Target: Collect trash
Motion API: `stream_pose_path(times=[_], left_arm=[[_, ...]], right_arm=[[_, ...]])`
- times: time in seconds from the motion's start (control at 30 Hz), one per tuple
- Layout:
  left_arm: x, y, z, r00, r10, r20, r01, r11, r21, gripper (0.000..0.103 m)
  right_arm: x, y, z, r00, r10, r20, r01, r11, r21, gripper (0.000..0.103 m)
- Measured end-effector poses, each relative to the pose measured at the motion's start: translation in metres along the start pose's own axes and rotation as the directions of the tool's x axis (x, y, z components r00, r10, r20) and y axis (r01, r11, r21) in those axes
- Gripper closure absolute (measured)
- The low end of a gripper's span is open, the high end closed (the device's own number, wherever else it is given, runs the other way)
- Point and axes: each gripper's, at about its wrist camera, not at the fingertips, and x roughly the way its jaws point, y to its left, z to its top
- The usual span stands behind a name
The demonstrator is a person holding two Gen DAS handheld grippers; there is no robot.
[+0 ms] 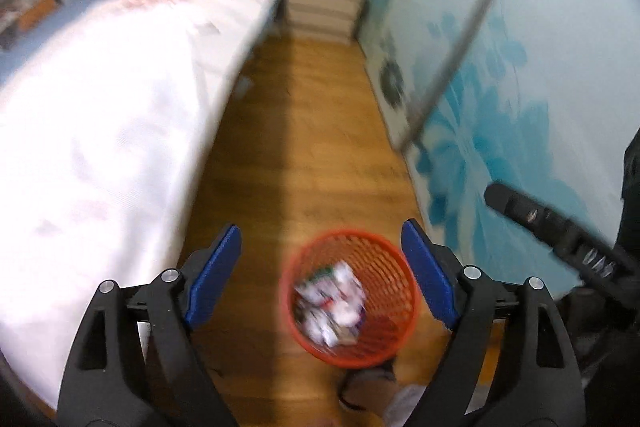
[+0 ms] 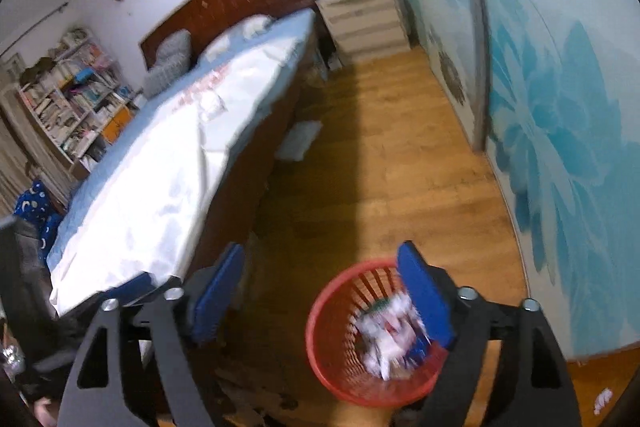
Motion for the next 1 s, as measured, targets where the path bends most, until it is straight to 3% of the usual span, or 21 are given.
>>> stream_pose_path(times=[0.1,0.17,0.27,0.4,0.5,0.7,0.87,1.0], left_arm=[[-0.044,0.029,0.012,0.992,0.074,0.101,-0.071,0.997,-0.031,0.013],[-0.074,0.052,0.015,0.977,0.131,0.168,-0.121,0.990,-0.066,0.009],[-0.107,0.086,0.012,0.947,0.231,0.225,-0.212,0.972,-0.103,0.006],[-0.128,0.133,-0.001,0.920,0.297,0.254,-0.269,0.953,-0.142,0.006],[-0.131,0.168,-0.012,0.916,0.312,0.251,-0.270,0.945,-0.186,0.006],[-0.124,0.221,-0.023,0.904,0.372,0.210,-0.320,0.915,-0.245,0.006],[-0.122,0.240,-0.023,0.899,0.386,0.208,-0.323,0.904,-0.281,0.006],[-0.118,0.244,-0.026,0.905,0.378,0.194,-0.317,0.906,-0.282,0.006]], right_arm=[[-0.001,0.031,0.003,0.997,0.049,0.062,-0.046,0.998,-0.046,0.011],[-0.002,0.062,0.006,0.987,0.108,0.117,-0.096,0.990,-0.104,0.006],[0.000,0.103,0.009,0.965,0.203,0.167,-0.173,0.969,-0.178,0.006],[0.012,0.167,0.000,0.938,0.302,0.169,-0.248,0.927,-0.282,0.006],[0.022,0.206,-0.011,0.932,0.331,0.145,-0.270,0.905,-0.329,0.006],[0.052,0.282,-0.040,0.945,0.313,0.091,-0.247,0.870,-0.426,0.006],[0.062,0.308,-0.051,0.953,0.293,0.077,-0.236,0.878,-0.417,0.007],[0.073,0.313,-0.048,0.957,0.283,0.062,-0.236,0.886,-0.399,0.007]])
